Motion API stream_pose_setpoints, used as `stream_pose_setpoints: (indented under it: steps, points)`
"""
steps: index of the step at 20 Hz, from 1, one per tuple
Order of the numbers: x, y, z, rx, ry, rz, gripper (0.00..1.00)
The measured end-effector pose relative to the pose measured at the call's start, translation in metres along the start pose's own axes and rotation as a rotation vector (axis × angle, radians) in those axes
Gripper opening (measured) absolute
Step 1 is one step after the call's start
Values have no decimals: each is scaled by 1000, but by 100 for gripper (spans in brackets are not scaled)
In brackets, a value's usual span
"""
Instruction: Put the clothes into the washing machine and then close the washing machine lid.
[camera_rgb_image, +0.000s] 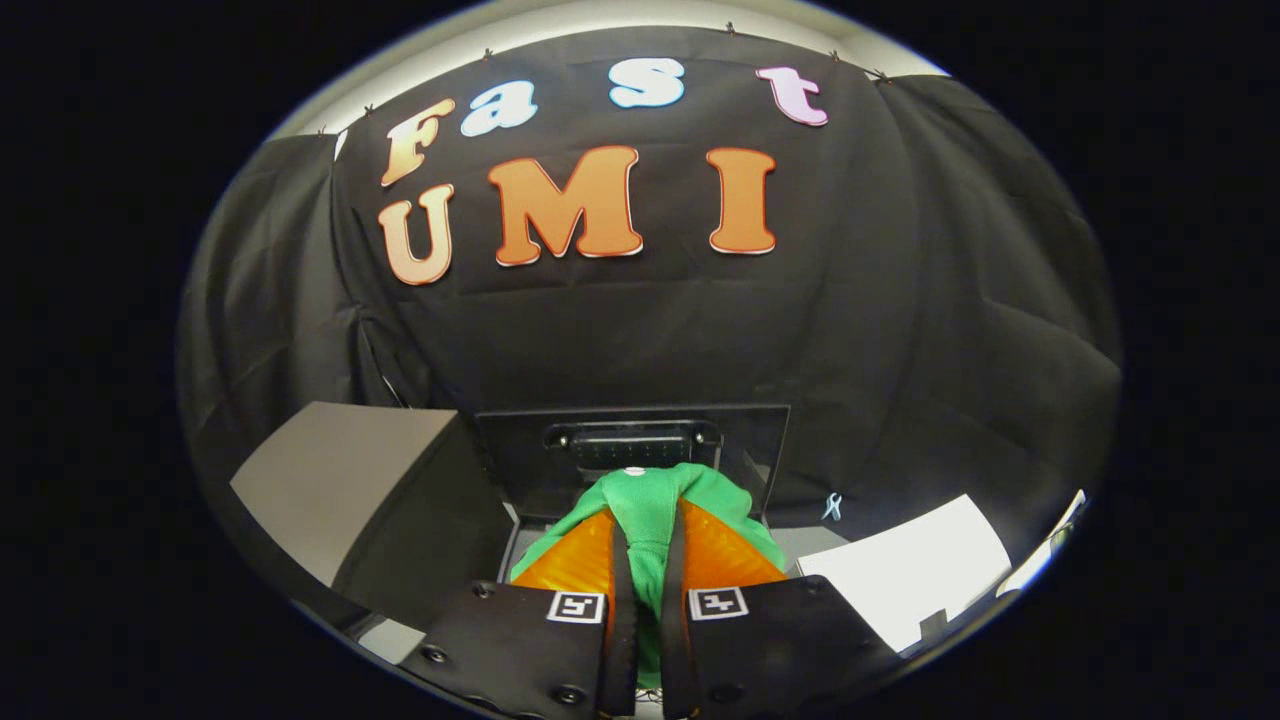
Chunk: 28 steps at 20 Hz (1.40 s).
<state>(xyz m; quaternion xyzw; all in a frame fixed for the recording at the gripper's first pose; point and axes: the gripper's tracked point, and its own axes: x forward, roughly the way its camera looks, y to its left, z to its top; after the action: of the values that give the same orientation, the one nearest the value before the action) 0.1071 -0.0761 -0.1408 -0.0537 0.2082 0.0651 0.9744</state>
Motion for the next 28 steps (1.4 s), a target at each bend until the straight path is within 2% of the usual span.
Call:
stream_pose_setpoints:
  steps: [17, 22, 24, 25, 28]
  points:
    - [110, -14, -151, -6, 330, -27, 17]
    - [122, -12, -175, 5, 400, -18, 18]
    - [125, -12, -181, 17, 420, -24, 20]
    - [126, -13, -184, 27, 427, -22, 24]
    - [127, -17, -192, 38, 448, -24, 26]
